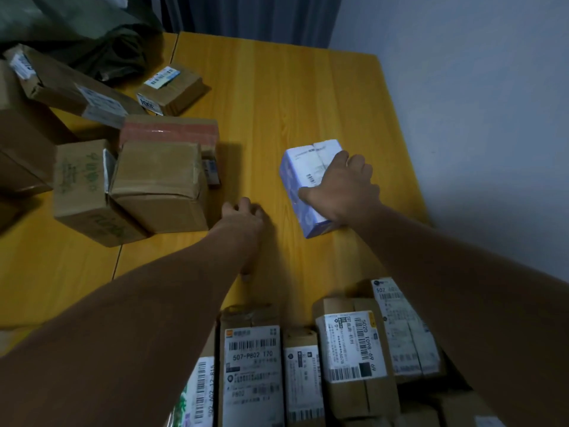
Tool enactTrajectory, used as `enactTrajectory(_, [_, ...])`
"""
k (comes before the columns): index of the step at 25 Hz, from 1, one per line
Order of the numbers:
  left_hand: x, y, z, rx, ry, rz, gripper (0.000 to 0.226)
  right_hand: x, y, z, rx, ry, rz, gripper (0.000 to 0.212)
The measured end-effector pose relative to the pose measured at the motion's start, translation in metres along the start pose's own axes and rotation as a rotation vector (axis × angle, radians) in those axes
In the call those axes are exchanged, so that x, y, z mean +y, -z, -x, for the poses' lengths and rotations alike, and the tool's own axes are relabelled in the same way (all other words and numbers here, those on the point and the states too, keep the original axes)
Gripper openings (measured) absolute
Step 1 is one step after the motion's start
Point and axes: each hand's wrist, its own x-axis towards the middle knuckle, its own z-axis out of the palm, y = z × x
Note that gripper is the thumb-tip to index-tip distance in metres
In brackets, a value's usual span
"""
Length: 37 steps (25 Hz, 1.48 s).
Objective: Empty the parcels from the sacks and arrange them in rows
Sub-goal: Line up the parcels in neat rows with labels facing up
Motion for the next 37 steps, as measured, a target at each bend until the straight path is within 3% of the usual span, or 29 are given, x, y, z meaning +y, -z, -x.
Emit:
enactTrajectory(2, [0.002, 0.001, 0.000, -0.014, 0.012, 0.002, 0.142, -0.003, -0.001, 0.000, -0.068, 0.004, 0.060, 0.108])
enactTrajectory(8, [0.004, 0.005, 0.006, 0.026, -0.011, -0.055, 0.137, -0.002, -0.006, -0.006, -0.060, 0.052, 0.191, 0.080])
enactTrajectory(11, [-0.001, -0.004, 0.000, 0.024, 0.003, 0.025, 0.142, -0.001, 0.001, -0.008, -0.124, 0.102, 0.181, 0.073])
enactTrajectory(16, [-0.003, -0.005, -0.001, 0.044, -0.016, 0.052, 0.143, 0.010, 0.017, 0.003, -0.202, 0.472, 0.335, 0.059])
enactTrajectory(19, [-0.003, -0.006, -0.002, 0.043, -0.012, 0.057, 0.142, 0.018, 0.022, 0.004, -0.249, 0.499, 0.249, 0.051])
enactTrajectory(22, [-0.002, -0.006, -0.004, 0.049, -0.019, 0.066, 0.142, 0.009, 0.023, 0.002, 0.066, 0.260, 0.038, 0.038])
enactTrajectory(24, [-0.002, -0.005, -0.004, 0.039, -0.014, 0.059, 0.142, -0.001, 0.020, 0.002, 0.137, 0.175, 0.097, 0.052])
enactTrajectory(28, [-0.002, -0.005, -0.005, 0.030, -0.010, 0.055, 0.142, -0.014, -0.002, 0.009, -0.158, 0.096, 0.238, 0.098])
enactTrajectory(32, [-0.003, -0.007, -0.005, 0.042, -0.008, 0.035, 0.142, -0.015, 0.000, 0.015, -0.244, 0.185, 0.267, 0.089])
enactTrajectory(37, [-0.002, -0.009, -0.006, 0.047, 0.007, 0.065, 0.145, 0.013, 0.007, 0.021, -0.321, 0.475, 0.272, 0.068])
